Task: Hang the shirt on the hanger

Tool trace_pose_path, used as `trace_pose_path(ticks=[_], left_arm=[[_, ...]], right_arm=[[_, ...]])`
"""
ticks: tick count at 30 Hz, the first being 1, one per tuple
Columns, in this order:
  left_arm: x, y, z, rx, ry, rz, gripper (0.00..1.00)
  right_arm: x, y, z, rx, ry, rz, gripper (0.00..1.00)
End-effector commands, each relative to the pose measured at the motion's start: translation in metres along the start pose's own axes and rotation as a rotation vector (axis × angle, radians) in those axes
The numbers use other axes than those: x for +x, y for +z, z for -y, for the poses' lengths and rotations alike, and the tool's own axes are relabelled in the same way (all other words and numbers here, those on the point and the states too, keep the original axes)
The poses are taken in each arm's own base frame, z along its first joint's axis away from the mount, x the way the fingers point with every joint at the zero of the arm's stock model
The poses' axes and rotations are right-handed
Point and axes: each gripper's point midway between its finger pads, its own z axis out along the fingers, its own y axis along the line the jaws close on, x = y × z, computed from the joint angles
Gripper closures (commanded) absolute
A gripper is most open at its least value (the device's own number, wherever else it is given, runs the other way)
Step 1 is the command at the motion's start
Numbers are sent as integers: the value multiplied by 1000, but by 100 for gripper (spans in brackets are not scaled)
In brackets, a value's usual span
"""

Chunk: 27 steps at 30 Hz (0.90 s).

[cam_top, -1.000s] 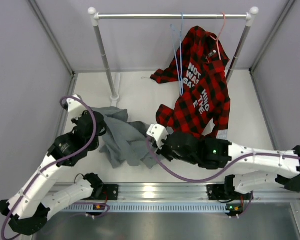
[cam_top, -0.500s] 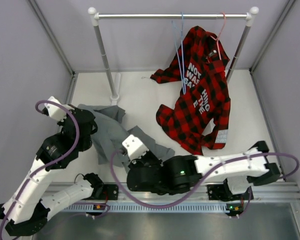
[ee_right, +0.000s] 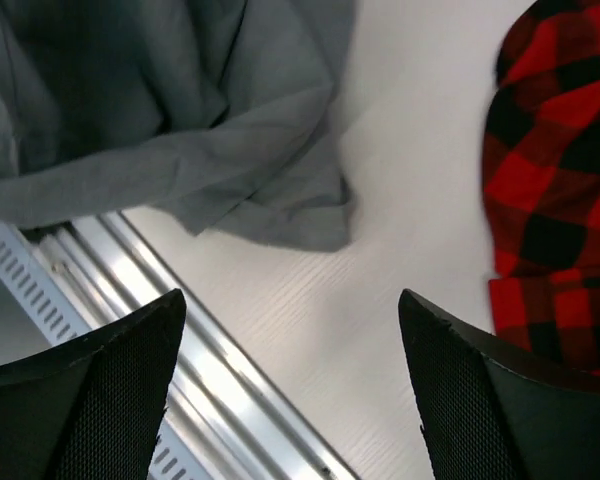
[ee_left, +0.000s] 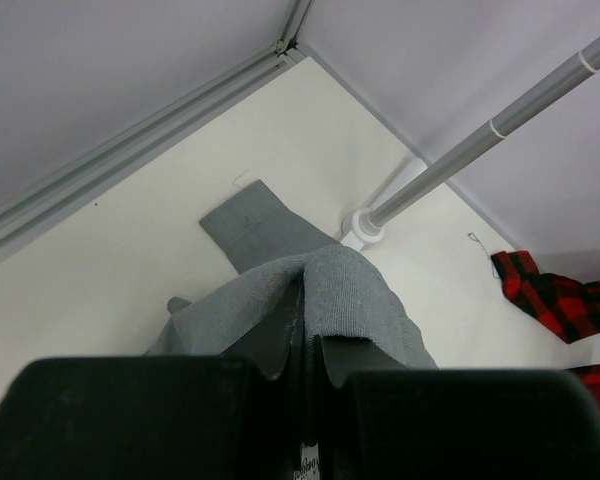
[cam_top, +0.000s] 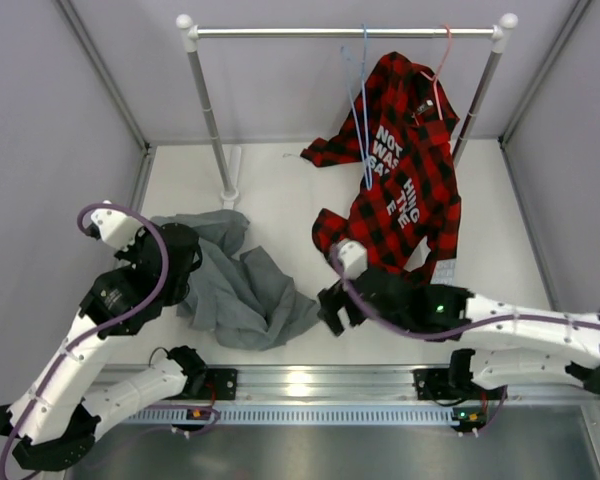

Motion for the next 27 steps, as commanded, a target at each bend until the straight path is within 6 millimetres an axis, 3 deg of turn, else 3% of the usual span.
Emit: trace_pose_path(ticks=[1, 3, 5, 7, 8, 9, 11, 12, 14, 18, 22, 25, 27], left_arm=[[-2, -1, -13, -14, -21, 16, 100], [2, -2, -13, -5, -12, 0, 100], [5, -3, -11, 9, -2, -20, 100], [6, -3, -9, 16, 6, -31, 100], [6, -3, -8, 17, 10, -34, 100], [7, -4, -6, 24, 21, -44, 100], [6, -5, -5, 32, 29, -50, 100], [6, -6, -4, 39, 30, -57, 100], [6, -8, -6, 50, 20, -64, 100], [8, -10, -6, 69, 15, -83, 100], [10, -10, -5, 72, 29, -90, 100], [9, -10, -3, 71, 32, -90, 100], [9, -9, -1, 70, 48, -91, 100]], right_arm=[[-43, -16, 1, -256, 3, 189, 16], [-33, -3, 22, -209, -142, 152, 12], [-32, 12, 25, -233, -305, 147, 1], [-35, 24, 21, -272, -373, 153, 0], [-31, 42, 26, -267, -396, 117, 1], [-46, 47, 22, -285, -439, 143, 1], [-42, 73, 26, -292, -501, 89, 1], [-55, 78, 26, -290, -515, 109, 1], [-56, 94, 29, -303, -543, 98, 0], [-72, 108, 22, -370, -566, 155, 1], [-68, 125, 7, -456, -560, 143, 1], [-47, 155, 5, -481, -539, 81, 1], [-43, 164, 1, -505, -535, 72, 0]])
